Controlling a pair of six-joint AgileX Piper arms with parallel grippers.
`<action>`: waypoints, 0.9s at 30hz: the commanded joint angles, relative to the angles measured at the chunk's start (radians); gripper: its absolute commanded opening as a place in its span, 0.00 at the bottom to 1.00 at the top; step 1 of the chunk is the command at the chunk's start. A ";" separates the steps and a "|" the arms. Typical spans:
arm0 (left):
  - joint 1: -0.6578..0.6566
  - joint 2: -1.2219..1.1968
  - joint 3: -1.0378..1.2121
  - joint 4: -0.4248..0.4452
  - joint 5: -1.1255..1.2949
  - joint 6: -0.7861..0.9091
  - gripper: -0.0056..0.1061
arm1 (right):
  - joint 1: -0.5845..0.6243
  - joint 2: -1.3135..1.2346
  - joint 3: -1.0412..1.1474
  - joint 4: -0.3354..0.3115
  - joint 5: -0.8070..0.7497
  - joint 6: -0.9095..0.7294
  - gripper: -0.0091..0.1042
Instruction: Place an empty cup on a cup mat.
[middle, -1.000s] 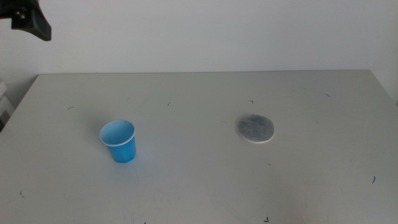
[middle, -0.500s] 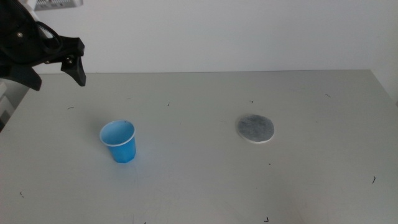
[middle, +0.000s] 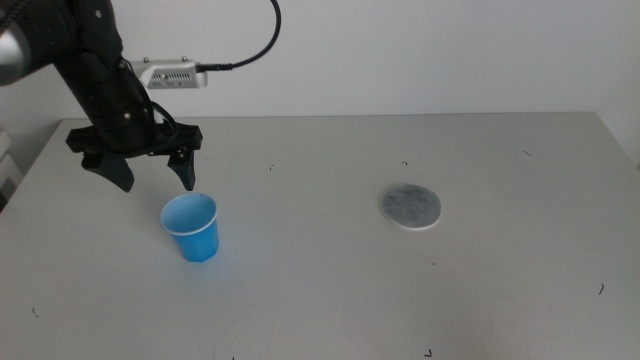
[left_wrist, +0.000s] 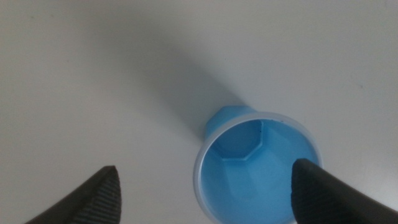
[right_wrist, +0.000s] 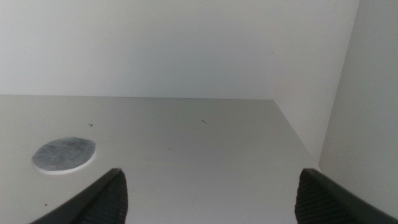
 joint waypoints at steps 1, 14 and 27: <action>-0.009 -0.021 -0.032 0.004 -0.027 -0.001 0.99 | 0.000 -0.026 -0.008 -0.014 -0.075 -0.005 0.91; -0.009 0.115 -0.032 0.024 0.002 0.015 0.99 | 0.000 -0.026 -0.008 -0.014 -0.075 -0.005 0.91; -0.009 0.136 -0.033 0.023 0.032 0.015 0.27 | 0.000 -0.026 -0.008 -0.014 -0.075 -0.005 0.91</action>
